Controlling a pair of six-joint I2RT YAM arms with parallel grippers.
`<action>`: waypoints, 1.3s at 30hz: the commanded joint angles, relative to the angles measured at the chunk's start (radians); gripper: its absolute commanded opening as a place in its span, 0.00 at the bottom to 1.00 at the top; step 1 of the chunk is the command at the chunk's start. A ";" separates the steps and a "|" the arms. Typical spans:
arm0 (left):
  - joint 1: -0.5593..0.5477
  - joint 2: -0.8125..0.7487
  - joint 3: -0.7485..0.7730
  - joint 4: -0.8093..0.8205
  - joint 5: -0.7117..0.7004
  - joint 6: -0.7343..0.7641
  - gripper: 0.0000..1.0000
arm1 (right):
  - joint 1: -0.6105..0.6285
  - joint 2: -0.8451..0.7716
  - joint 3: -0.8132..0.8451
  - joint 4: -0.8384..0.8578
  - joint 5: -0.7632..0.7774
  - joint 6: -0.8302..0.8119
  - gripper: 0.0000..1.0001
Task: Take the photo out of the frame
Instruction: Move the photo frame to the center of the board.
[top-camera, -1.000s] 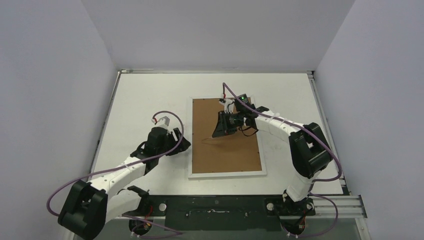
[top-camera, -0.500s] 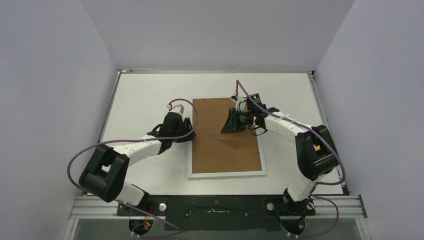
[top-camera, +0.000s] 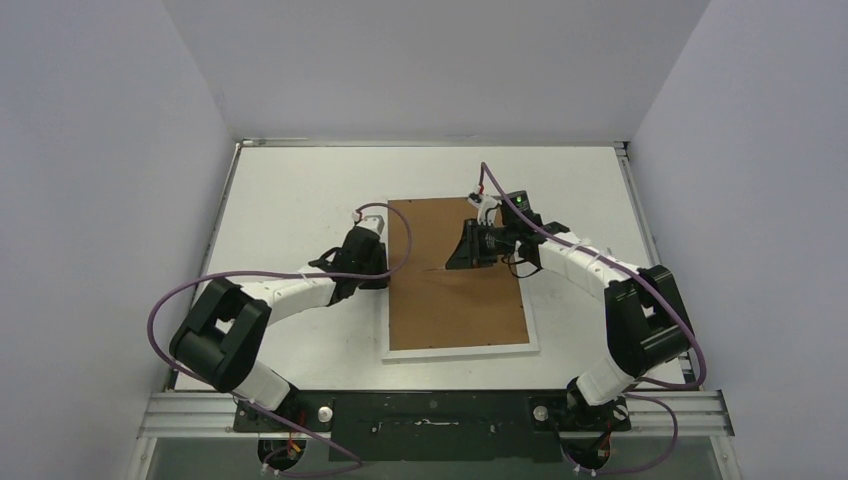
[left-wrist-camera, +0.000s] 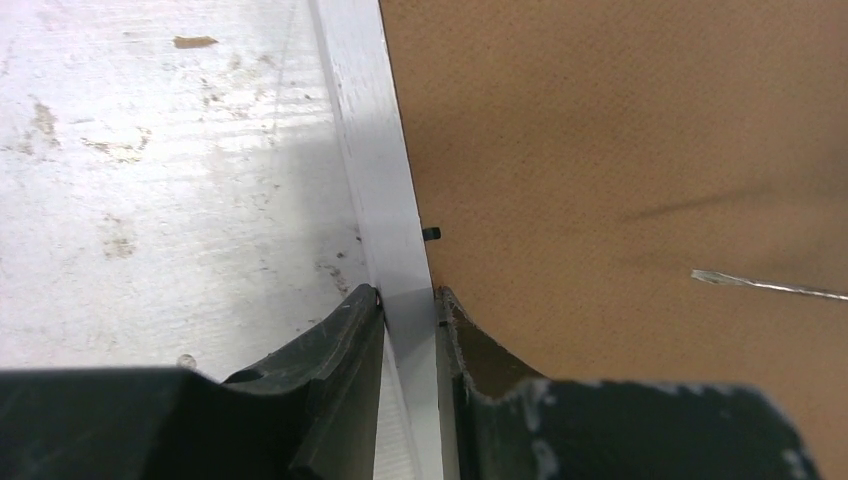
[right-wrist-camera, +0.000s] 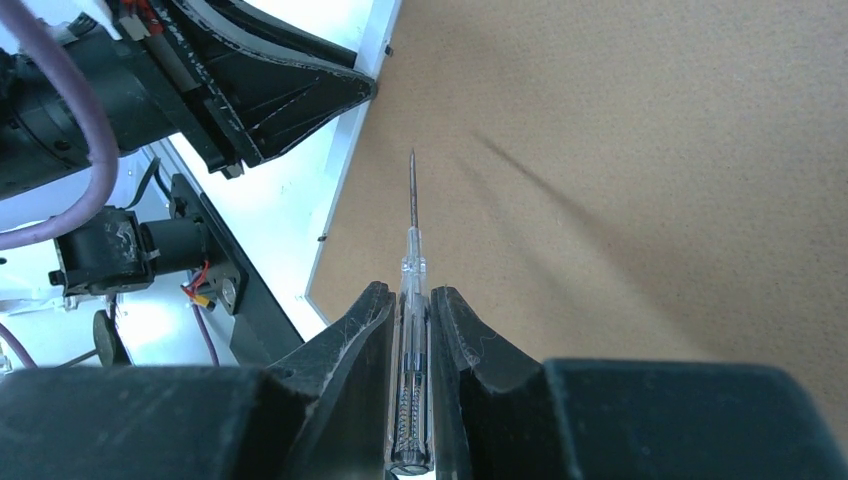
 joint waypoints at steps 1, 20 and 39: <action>-0.052 -0.020 -0.004 -0.074 0.030 0.046 0.17 | -0.005 -0.051 -0.022 0.027 -0.001 -0.010 0.05; -0.108 -0.097 -0.097 -0.003 0.078 0.068 0.17 | 0.015 -0.072 -0.093 0.056 0.020 -0.019 0.09; 0.040 -0.264 -0.205 0.228 0.194 -0.078 0.51 | 0.044 0.217 0.067 0.161 -0.121 -0.129 0.05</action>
